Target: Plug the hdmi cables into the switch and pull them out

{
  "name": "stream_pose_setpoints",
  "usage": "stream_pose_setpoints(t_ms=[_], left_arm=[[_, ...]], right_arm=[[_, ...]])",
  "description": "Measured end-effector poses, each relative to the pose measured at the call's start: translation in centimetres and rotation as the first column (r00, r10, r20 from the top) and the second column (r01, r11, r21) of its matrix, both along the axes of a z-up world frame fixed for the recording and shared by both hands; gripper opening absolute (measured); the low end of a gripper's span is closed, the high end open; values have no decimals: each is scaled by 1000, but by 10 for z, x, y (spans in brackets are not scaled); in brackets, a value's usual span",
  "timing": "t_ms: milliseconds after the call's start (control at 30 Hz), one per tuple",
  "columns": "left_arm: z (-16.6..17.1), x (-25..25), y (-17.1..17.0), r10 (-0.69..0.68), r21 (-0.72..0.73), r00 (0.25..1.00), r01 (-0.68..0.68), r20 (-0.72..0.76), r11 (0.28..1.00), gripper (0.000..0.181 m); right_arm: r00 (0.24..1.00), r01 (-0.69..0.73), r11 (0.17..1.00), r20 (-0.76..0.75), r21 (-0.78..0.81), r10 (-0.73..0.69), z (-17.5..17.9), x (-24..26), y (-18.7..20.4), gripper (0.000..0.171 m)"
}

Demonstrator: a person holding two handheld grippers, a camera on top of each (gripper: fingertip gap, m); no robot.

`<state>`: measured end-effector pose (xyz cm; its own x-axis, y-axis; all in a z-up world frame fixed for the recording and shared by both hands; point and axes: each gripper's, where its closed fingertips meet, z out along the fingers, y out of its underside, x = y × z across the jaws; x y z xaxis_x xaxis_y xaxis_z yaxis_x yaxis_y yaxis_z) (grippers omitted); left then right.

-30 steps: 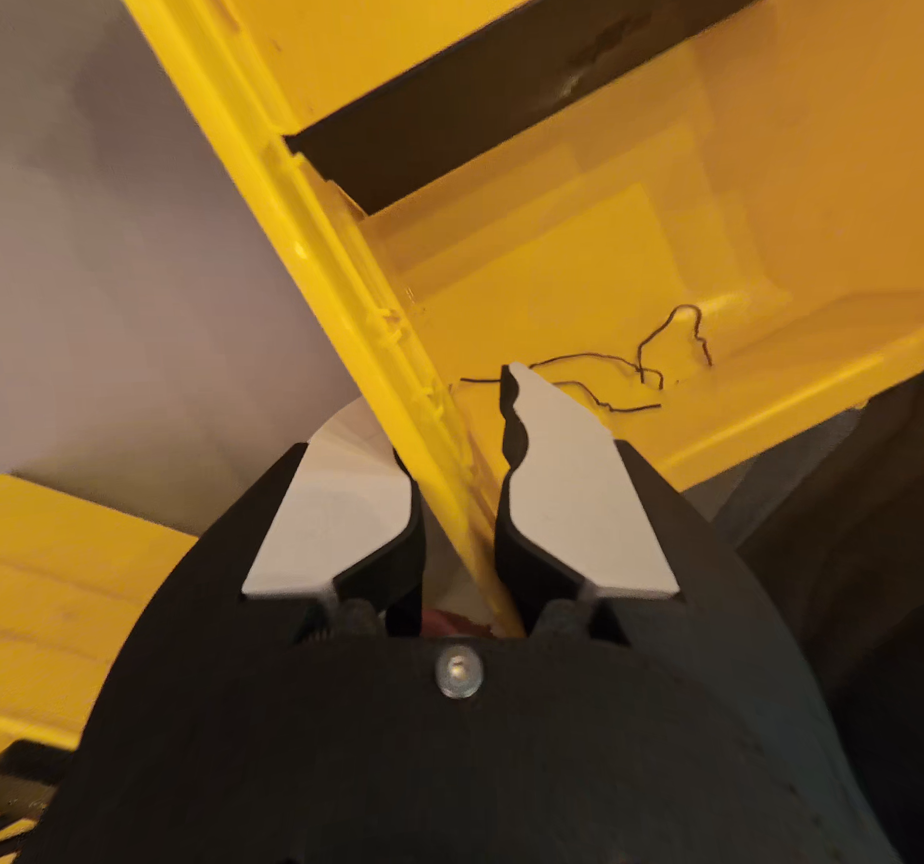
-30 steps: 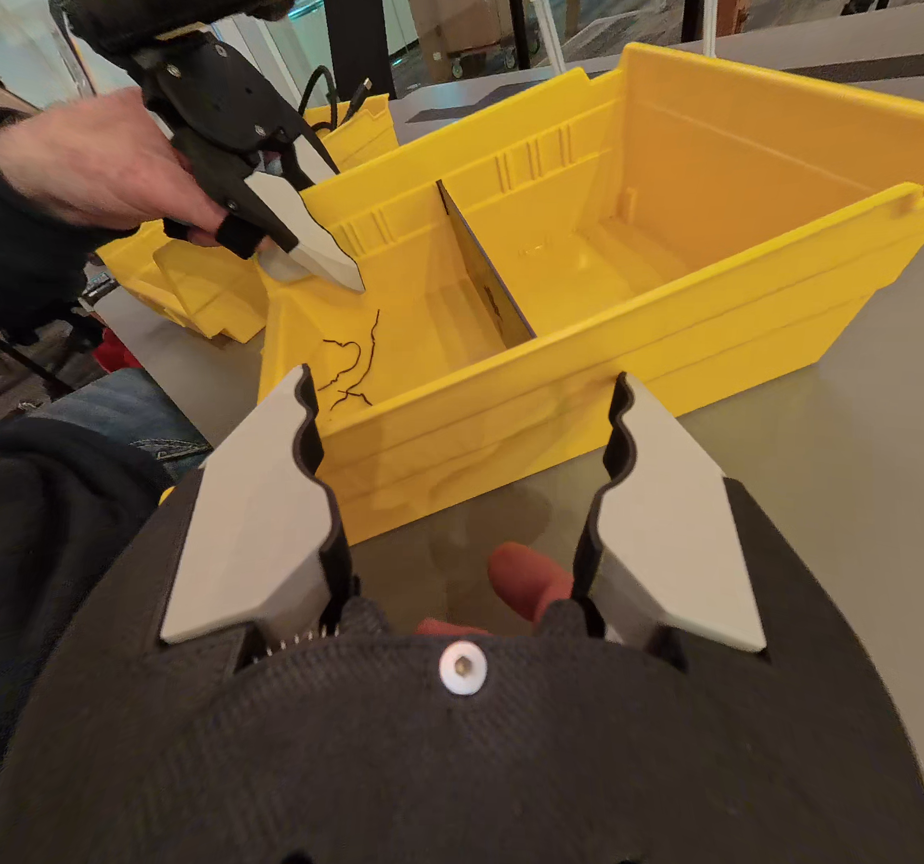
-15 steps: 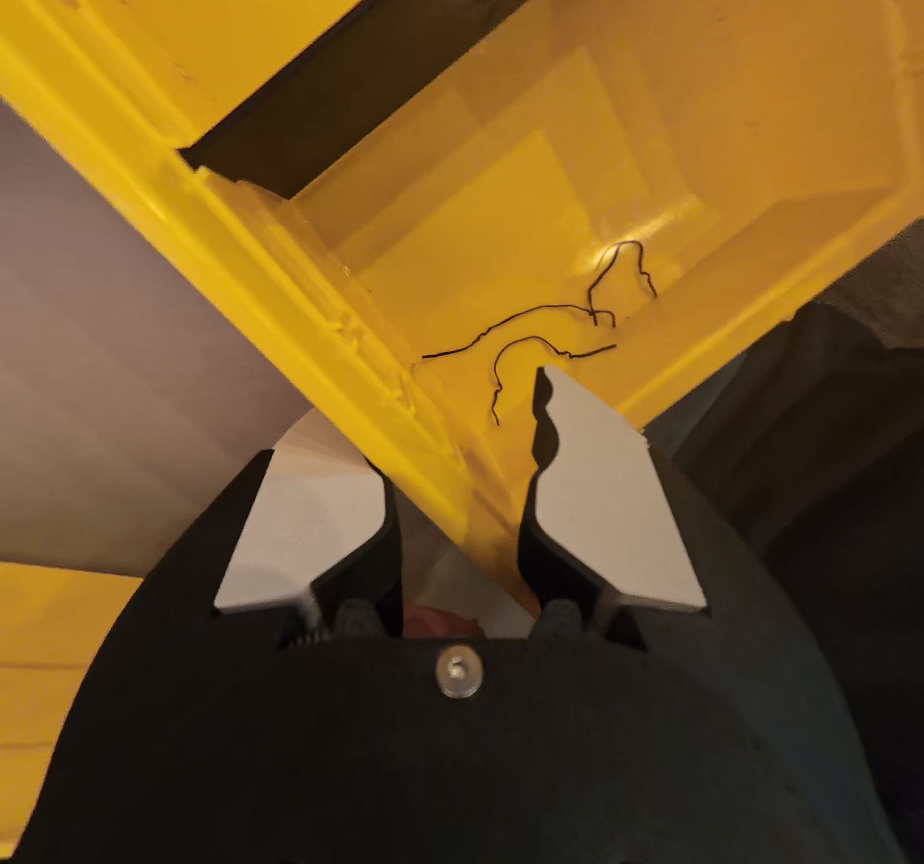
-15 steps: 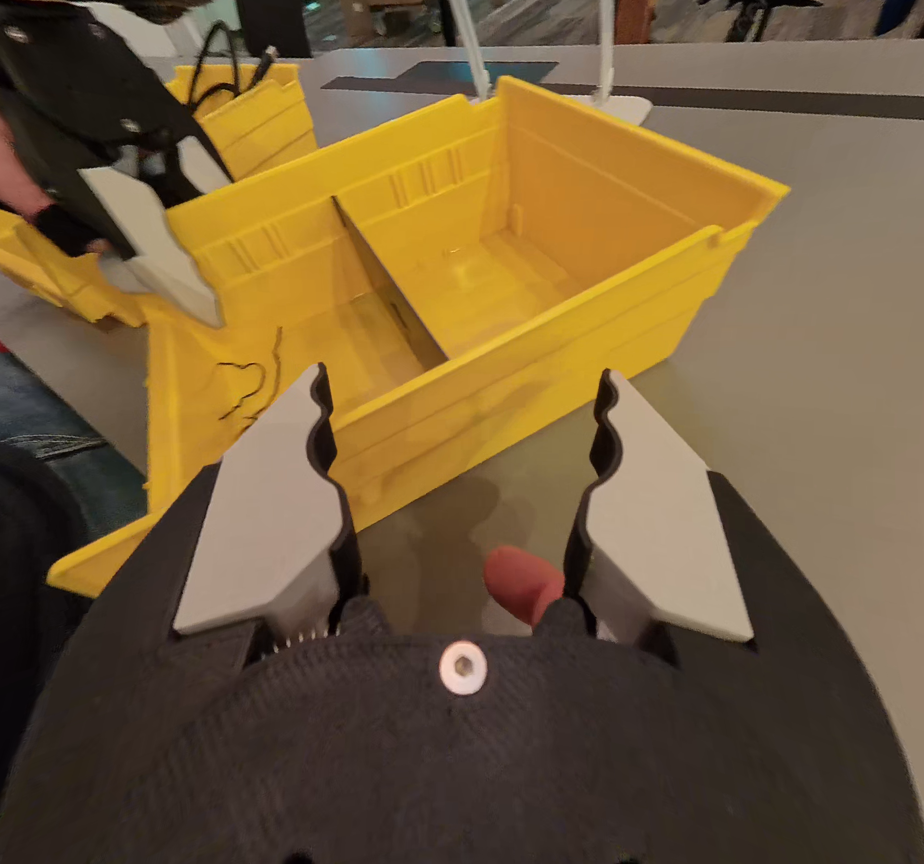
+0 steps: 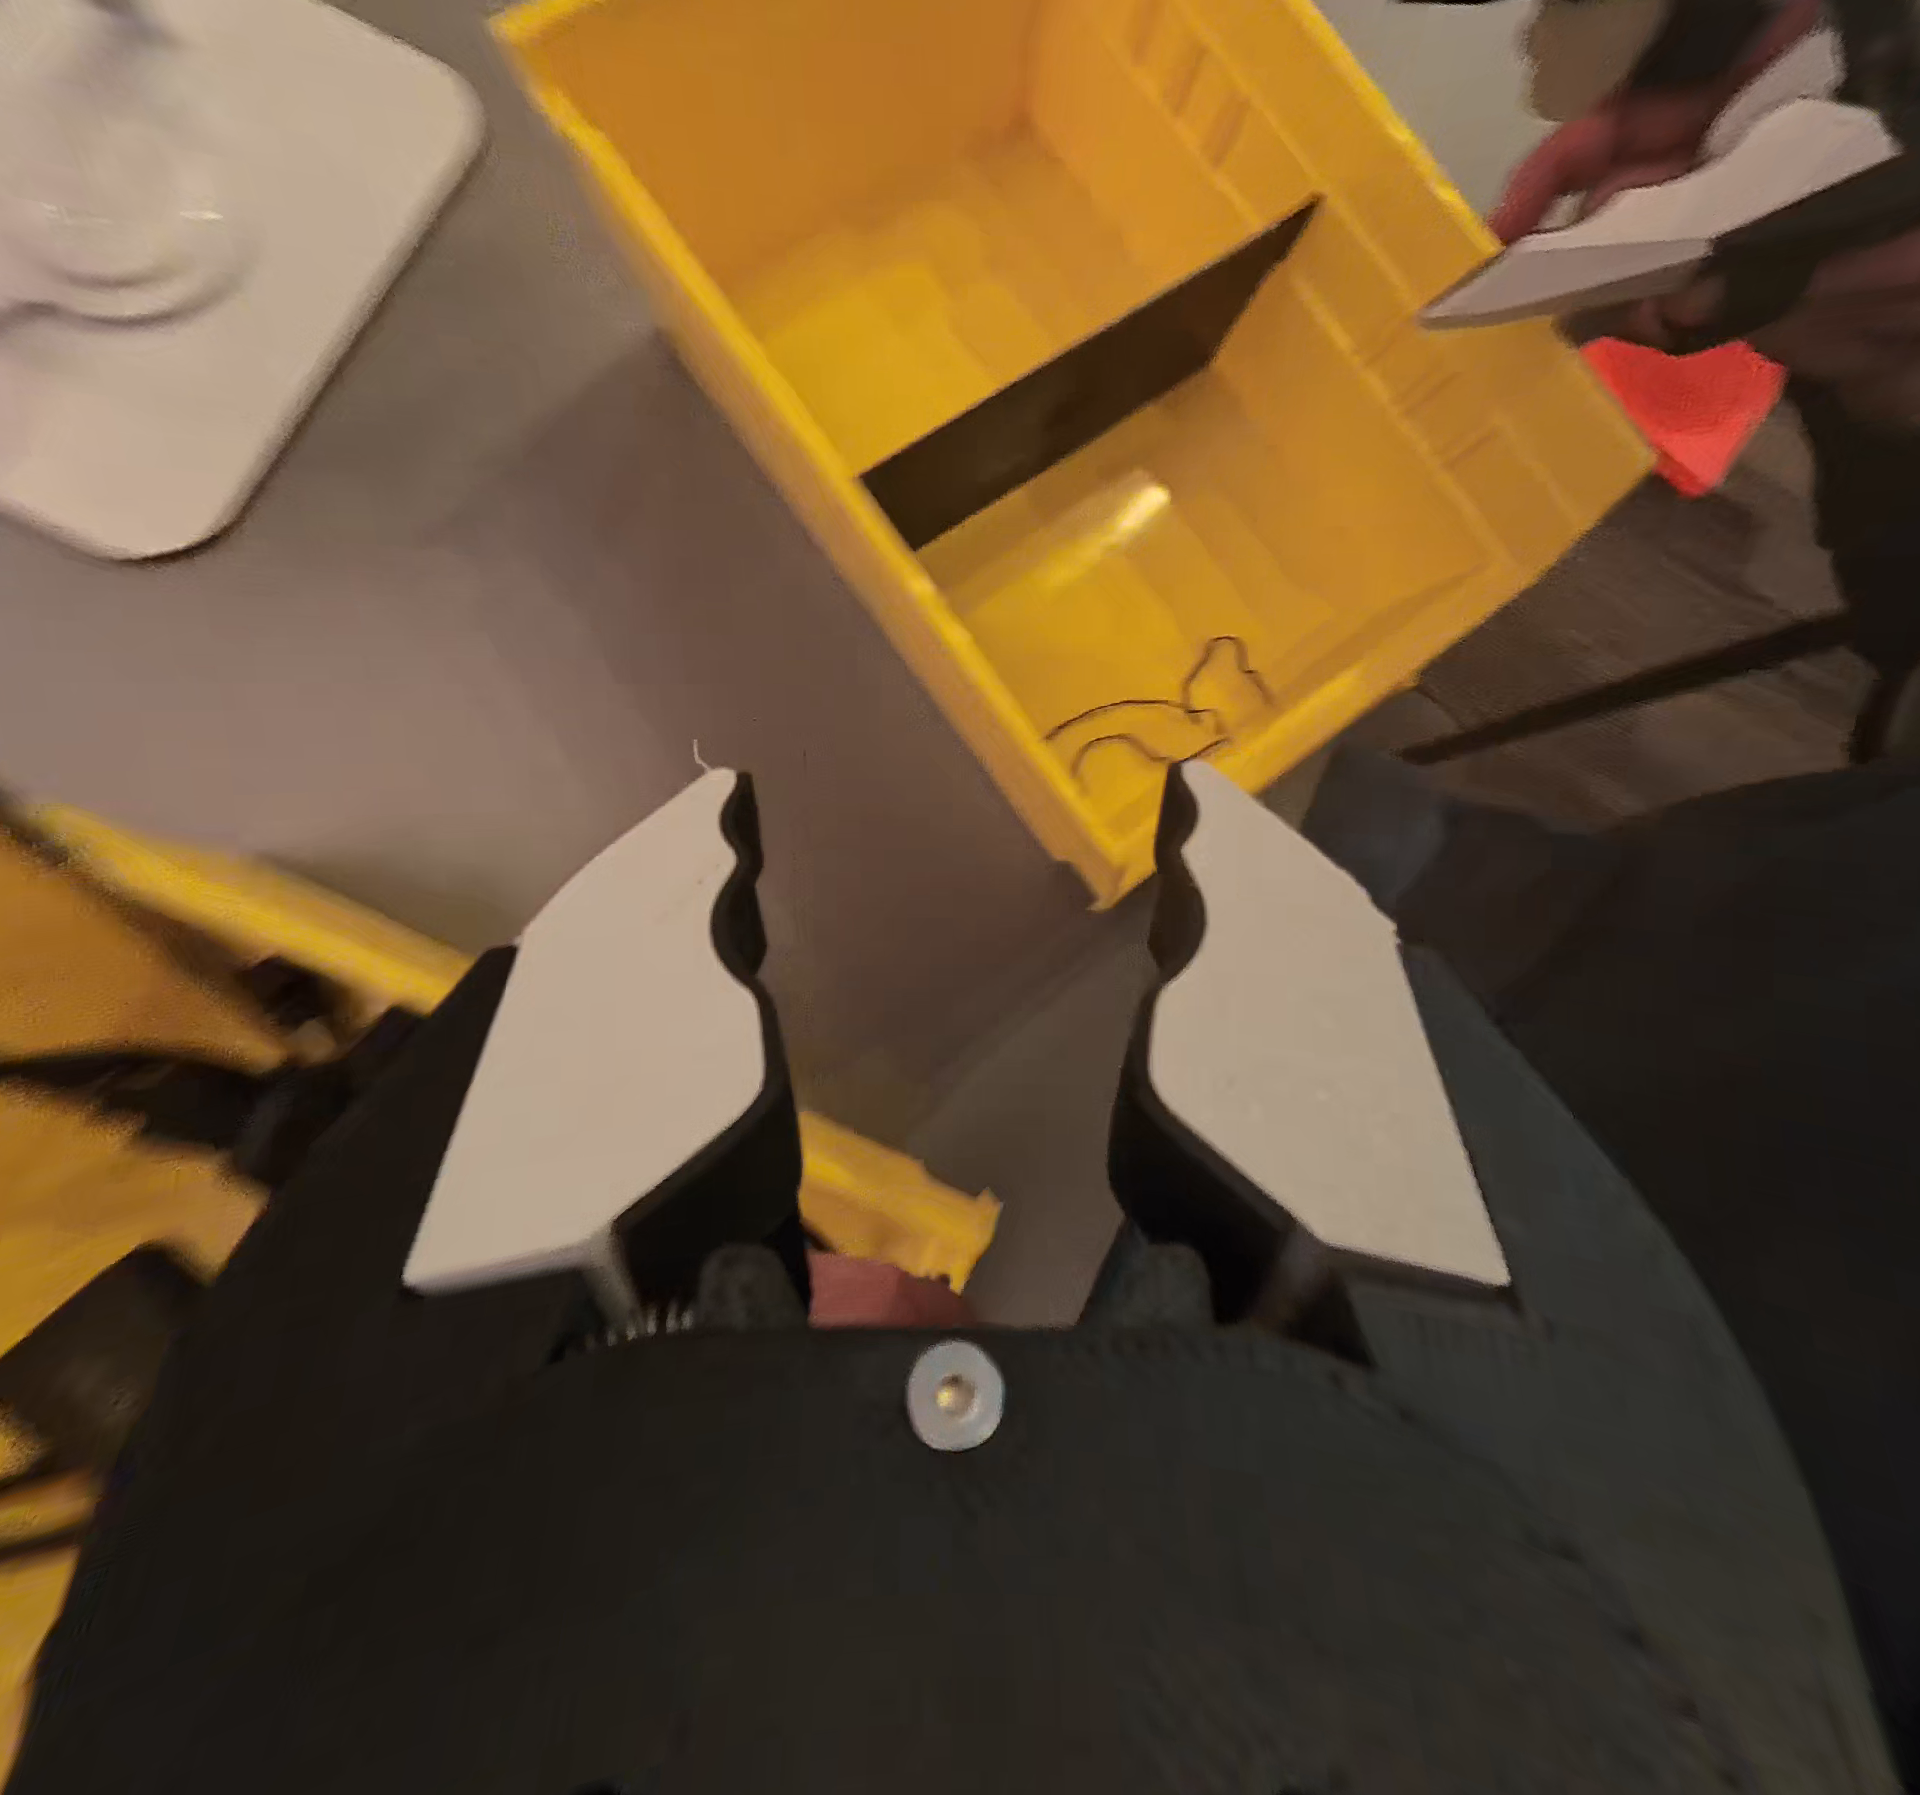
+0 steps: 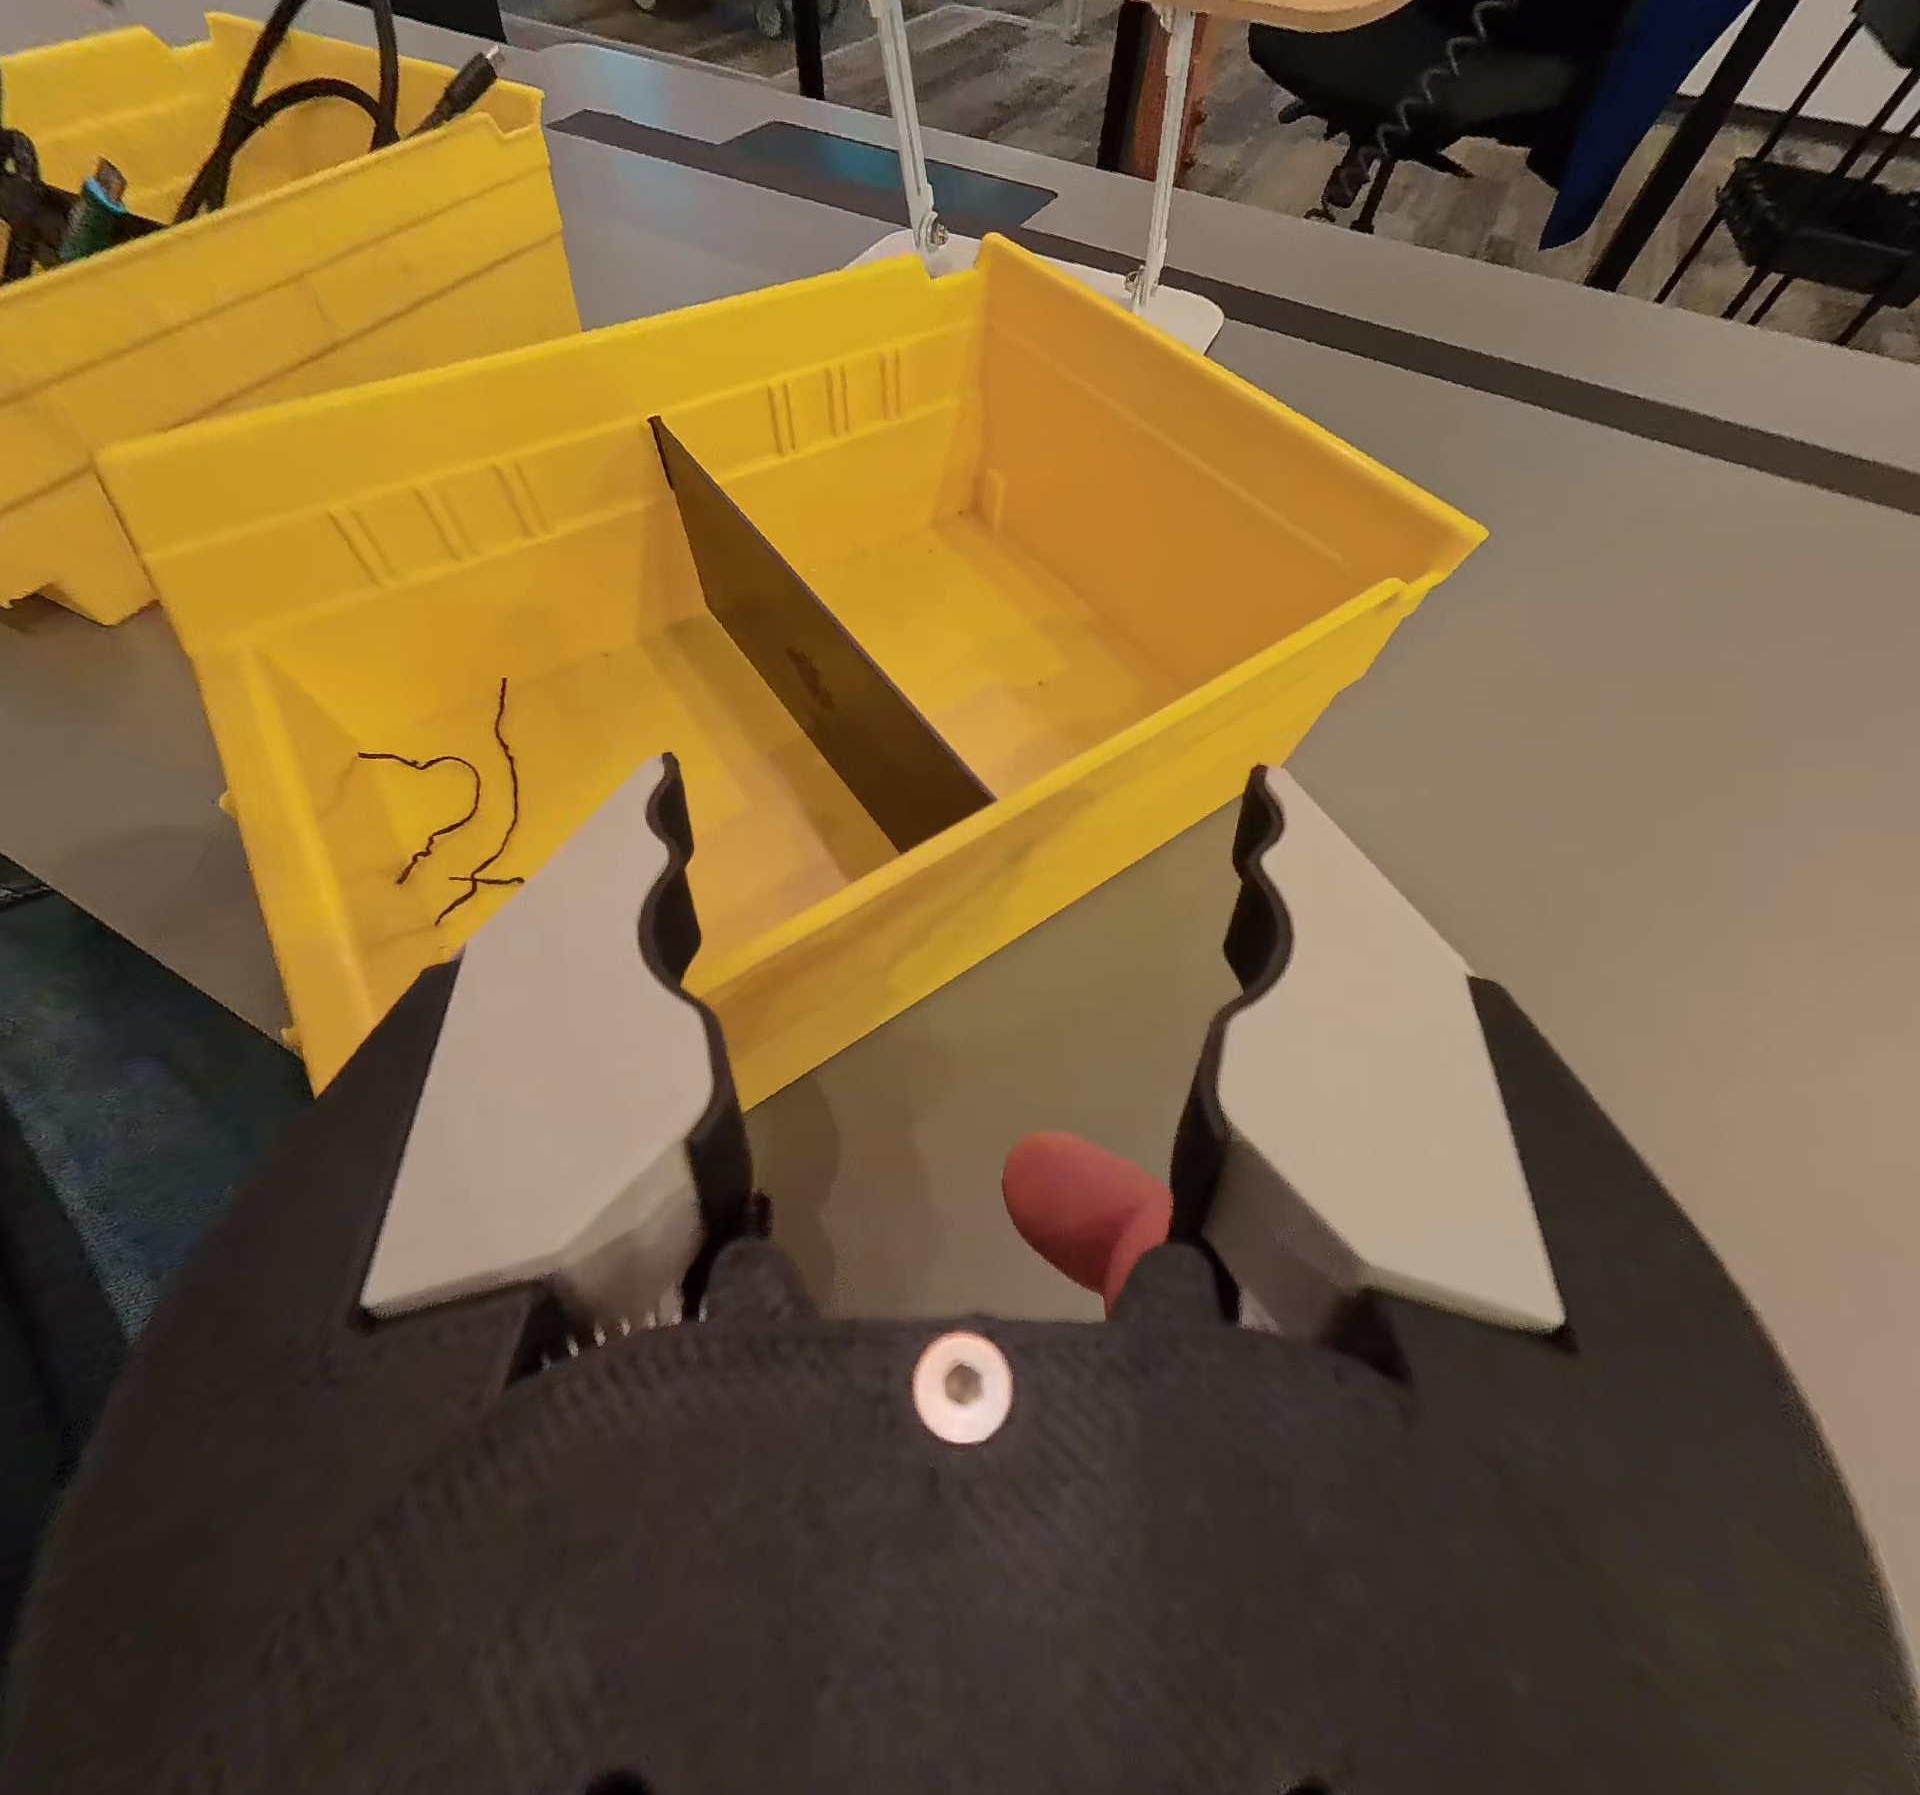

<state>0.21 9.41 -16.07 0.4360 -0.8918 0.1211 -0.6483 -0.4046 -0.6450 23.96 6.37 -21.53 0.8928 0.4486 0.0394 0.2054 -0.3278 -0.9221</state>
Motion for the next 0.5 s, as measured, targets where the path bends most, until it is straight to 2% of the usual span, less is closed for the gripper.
stream_pose_setpoints(t_ms=[100,167,233,267,333,400,500], left_arm=[[11,-57,18,149,82,988,-145,-47,986,76],[6,-102,29,265,119,959,-253,-103,960,79],[-5,-141,31,354,102,925,-343,-138,934,80],[-13,-163,33,404,108,900,-390,-166,914,80],[-31,-204,33,485,108,844,-473,-230,874,82],[-47,-228,28,533,63,816,-534,-225,843,81],[-64,-261,18,579,106,765,-575,-284,811,80]], right_arm=[[999,35,998,-15,62,-34,16,0,-1,101],[998,35,994,-56,102,-30,30,-6,-5,102],[999,1,996,-46,84,3,28,-19,-11,104],[999,-13,997,-30,71,15,25,-25,-13,98],[1000,-22,997,-20,74,23,23,-33,-17,98],[999,-26,996,25,80,25,24,-37,-21,101],[997,-57,993,63,101,51,31,-45,-30,105]])
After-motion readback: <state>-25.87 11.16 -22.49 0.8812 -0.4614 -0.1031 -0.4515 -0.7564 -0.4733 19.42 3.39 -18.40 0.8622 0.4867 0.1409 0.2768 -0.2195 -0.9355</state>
